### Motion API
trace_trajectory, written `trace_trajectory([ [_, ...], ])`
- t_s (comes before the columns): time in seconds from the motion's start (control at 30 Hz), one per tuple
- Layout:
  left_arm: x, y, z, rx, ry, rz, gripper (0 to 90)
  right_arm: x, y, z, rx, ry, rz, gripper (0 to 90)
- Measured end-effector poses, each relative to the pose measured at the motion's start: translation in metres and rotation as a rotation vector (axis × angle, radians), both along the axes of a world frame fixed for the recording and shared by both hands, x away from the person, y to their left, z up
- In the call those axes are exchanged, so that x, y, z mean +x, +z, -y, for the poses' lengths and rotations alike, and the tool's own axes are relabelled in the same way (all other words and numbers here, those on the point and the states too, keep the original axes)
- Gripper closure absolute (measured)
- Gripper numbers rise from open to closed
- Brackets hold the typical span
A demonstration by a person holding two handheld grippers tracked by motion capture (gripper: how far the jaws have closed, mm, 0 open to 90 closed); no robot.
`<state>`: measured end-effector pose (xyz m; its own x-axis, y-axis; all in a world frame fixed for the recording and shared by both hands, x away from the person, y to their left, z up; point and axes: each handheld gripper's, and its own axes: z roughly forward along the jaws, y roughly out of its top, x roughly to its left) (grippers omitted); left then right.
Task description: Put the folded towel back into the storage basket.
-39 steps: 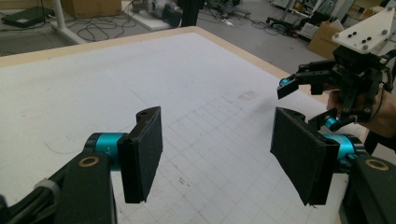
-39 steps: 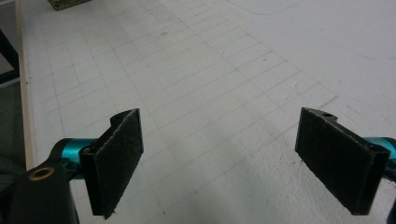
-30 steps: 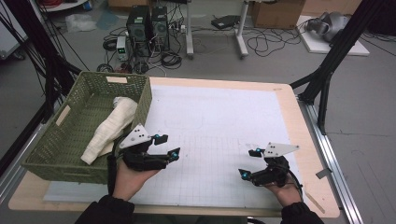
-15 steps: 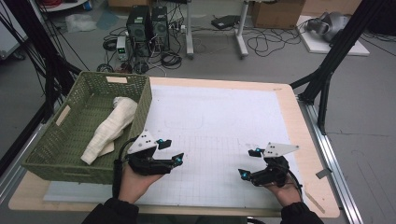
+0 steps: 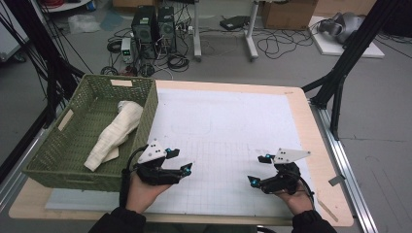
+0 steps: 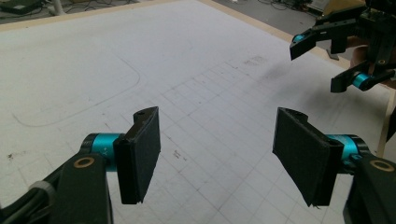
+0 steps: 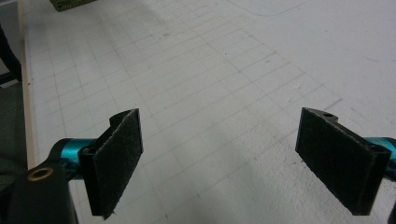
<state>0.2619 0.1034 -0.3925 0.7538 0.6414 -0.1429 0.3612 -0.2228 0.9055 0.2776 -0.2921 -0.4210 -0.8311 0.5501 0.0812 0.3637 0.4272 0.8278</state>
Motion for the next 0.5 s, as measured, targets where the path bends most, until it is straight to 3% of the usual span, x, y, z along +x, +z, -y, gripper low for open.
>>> trace_trajectory([
  [0.5, -0.002, -0.012, 0.008, 0.053, -0.024, -0.01, 31.0, -0.003, 0.001, 0.0, 0.006, 0.008, 0.007, 14.0],
])
